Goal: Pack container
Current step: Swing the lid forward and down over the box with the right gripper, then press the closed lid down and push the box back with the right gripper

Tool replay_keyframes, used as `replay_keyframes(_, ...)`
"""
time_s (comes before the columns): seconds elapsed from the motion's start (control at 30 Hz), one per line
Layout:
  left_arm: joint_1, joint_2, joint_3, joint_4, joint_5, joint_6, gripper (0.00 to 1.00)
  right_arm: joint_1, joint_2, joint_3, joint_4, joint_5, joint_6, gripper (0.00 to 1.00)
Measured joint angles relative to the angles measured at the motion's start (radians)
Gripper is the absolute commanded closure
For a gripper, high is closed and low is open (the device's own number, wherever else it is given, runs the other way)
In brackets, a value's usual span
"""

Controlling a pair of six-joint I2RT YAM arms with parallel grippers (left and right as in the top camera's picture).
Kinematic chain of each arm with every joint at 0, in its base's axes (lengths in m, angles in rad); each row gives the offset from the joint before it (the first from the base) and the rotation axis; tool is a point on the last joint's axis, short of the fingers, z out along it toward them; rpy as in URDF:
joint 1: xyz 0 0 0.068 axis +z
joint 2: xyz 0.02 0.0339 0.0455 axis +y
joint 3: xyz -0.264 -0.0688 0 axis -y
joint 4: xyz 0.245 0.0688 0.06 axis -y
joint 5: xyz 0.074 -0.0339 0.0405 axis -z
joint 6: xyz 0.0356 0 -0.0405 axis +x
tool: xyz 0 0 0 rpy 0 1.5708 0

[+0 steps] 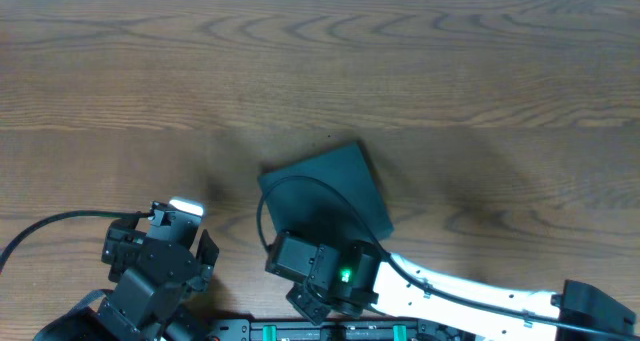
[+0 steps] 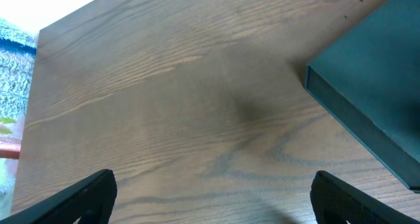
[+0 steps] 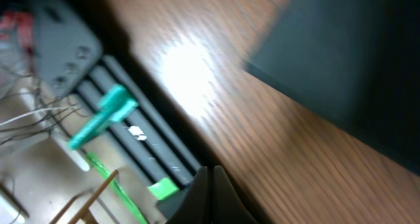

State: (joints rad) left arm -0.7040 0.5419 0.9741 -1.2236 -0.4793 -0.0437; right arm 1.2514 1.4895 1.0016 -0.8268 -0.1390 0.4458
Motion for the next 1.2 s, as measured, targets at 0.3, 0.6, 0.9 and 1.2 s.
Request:
replay_keyframes(0.3,0.000,0.000,0.000,0.000,0.000,0.000,0.05,-0.008,0.005,-0.063,0.157,0.105,0.057,0.99)
replay_keyframes(0.6,0.000,0.000,0.000,0.000,0.000,0.000,0.05,-0.101,0.066,-0.064,0.271,0.106,0.063,0.99)
replay_keyframes(0.9,0.000,0.000,0.000,0.000,0.000,0.000,0.05,-0.203,0.092,-0.064,0.286,0.126,0.046,0.99)
replay_keyframes(1.2,0.000,0.000,0.000,0.000,0.000,0.000,0.05,-0.324,0.092,-0.064,0.310,0.167,-0.004,0.99)
